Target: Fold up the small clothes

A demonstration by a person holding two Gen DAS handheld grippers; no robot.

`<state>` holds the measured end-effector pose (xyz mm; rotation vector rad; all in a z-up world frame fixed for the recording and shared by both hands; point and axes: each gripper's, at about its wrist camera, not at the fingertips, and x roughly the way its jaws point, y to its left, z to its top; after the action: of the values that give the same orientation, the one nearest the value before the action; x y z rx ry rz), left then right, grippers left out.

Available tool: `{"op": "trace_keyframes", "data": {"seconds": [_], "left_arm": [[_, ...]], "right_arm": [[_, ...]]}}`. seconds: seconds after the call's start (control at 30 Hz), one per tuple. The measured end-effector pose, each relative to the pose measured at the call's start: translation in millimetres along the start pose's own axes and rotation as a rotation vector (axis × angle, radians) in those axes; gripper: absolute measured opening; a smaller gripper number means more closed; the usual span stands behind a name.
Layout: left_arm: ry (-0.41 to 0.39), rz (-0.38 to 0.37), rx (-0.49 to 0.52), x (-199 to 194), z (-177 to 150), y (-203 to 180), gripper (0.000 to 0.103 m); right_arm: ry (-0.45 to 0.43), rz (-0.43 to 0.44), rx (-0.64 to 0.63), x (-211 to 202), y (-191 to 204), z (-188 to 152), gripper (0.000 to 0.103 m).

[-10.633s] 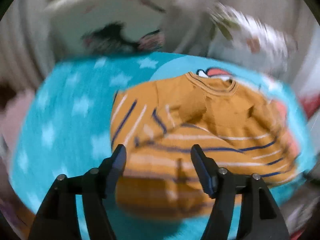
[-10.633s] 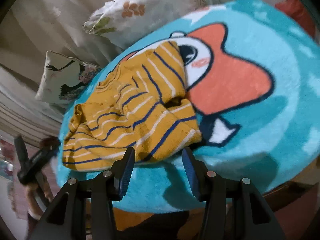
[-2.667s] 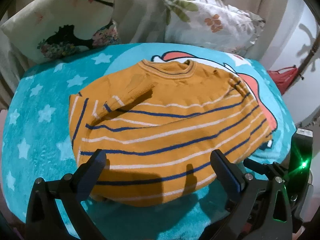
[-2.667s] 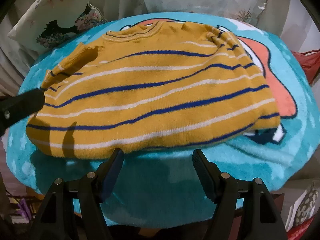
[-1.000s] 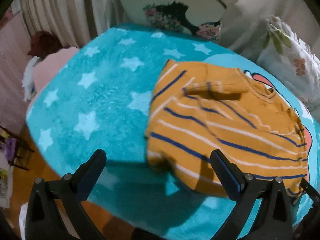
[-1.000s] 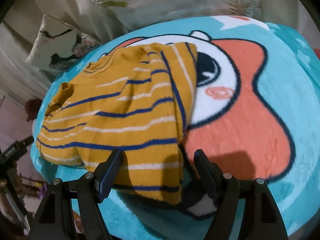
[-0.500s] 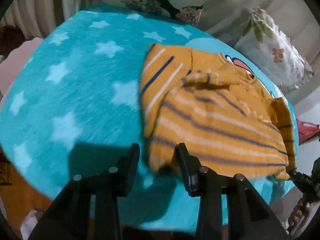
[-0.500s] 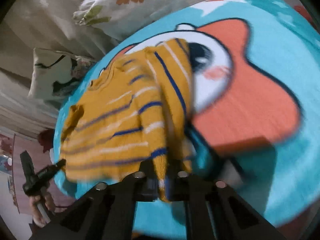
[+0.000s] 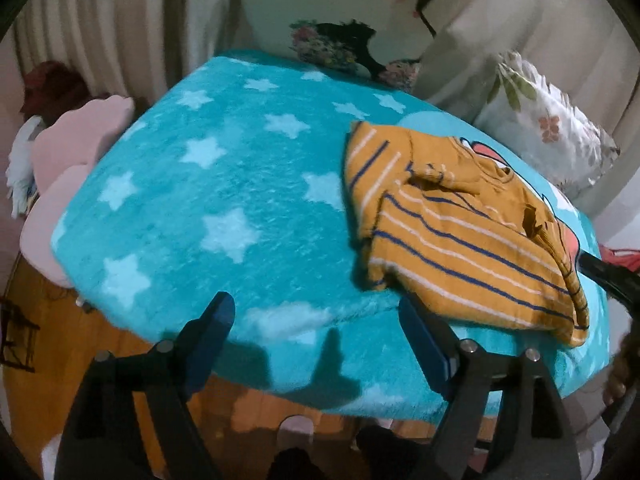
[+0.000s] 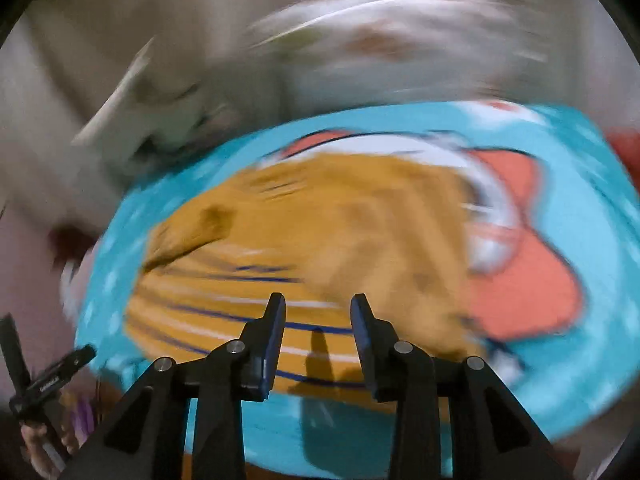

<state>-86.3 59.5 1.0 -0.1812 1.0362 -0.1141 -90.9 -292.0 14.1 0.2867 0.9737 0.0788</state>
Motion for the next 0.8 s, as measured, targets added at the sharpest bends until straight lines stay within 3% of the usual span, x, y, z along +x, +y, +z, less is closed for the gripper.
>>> {"op": "trace_keyframes", "data": {"seconds": [0.13, 0.2, 0.3, 0.37, 0.43, 0.53, 0.6, 0.67, 0.73, 0.8], "left_arm": [[-0.016, 0.026, -0.049, -16.4, -12.6, 15.8, 0.083], [-0.032, 0.052, -0.074, -29.1, -19.5, 25.1, 0.084], [-0.052, 0.086, -0.105, -45.6, -29.2, 36.0, 0.091], [-0.057, 0.108, -0.115, -52.1, -34.2, 40.7, 0.091], [-0.054, 0.123, -0.122, -54.9, -36.9, 44.1, 0.091], [-0.048, 0.116, -0.137, -53.7, -36.9, 46.8, 0.091], [-0.048, 0.106, -0.14, -52.3, -34.8, 46.1, 0.091], [-0.049, 0.094, -0.136, -49.9, -32.4, 43.3, 0.091], [-0.05, 0.077, -0.124, -46.2, -29.3, 37.2, 0.091], [-0.044, 0.057, -0.101, -40.9, -26.1, 28.1, 0.091]], "right_arm": [[0.119, 0.006, -0.132, 91.3, 60.5, 27.2, 0.026], [0.161, -0.046, -0.147, 134.0, 78.0, 41.4, 0.026], [0.135, -0.152, -0.249, 174.7, 128.6, 65.0, 0.029], [0.159, -0.076, -0.285, 188.8, 162.2, 74.9, 0.028], [0.163, -0.061, -0.359, 195.0, 202.9, 74.2, 0.028], [0.196, 0.11, -0.49, 187.8, 243.3, 56.1, 0.028], [0.15, 0.136, -0.535, 166.2, 248.7, 42.9, 0.028], [0.122, 0.168, -0.493, 140.0, 227.0, 35.5, 0.028], [0.107, 0.146, -0.41, 117.6, 184.5, 33.8, 0.028], [0.08, 0.07, -0.316, 96.8, 129.6, 34.1, 0.028]]}}
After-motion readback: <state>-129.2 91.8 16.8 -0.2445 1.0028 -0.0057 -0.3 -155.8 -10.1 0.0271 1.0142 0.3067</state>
